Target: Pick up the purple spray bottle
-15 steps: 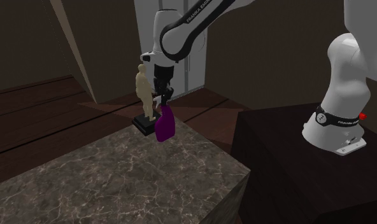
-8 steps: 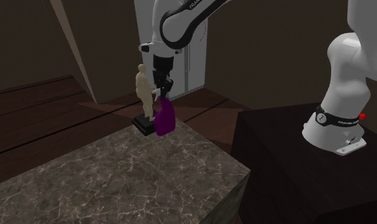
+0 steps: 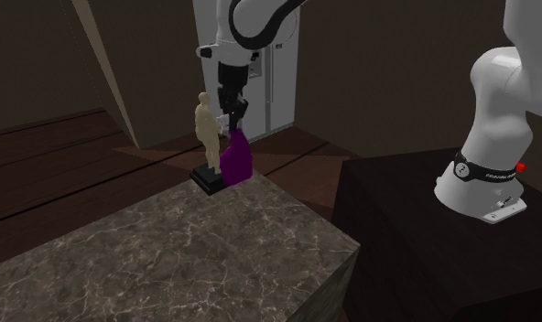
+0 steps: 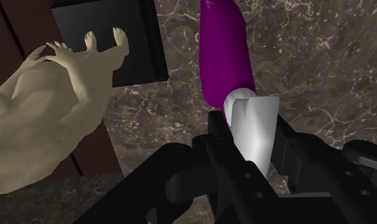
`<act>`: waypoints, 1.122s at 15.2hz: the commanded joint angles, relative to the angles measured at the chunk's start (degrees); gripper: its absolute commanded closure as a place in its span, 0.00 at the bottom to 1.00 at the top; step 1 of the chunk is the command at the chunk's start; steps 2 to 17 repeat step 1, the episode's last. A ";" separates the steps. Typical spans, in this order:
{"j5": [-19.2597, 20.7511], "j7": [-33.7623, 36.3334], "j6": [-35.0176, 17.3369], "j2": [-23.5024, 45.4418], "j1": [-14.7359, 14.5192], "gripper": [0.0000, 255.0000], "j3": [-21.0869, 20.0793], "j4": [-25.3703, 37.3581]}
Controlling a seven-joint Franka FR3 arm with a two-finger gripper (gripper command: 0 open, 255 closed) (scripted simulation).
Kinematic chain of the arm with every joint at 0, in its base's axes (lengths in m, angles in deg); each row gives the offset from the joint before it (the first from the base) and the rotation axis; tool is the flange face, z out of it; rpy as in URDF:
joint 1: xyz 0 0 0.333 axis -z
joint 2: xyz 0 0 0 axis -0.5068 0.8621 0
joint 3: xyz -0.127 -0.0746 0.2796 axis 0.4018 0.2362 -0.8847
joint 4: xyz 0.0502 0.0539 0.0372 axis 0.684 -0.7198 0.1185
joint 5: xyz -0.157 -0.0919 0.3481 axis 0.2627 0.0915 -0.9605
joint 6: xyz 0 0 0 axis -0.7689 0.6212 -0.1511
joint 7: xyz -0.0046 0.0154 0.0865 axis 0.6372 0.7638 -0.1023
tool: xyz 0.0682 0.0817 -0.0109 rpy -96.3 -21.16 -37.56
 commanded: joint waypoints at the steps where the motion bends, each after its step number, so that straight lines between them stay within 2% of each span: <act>1: 0.18 0.12 0.40 -0.34 -0.05 1.00 0.09 0.06; 17: 0.18 0.12 0.40 -0.34 -0.05 1.00 0.09 0.06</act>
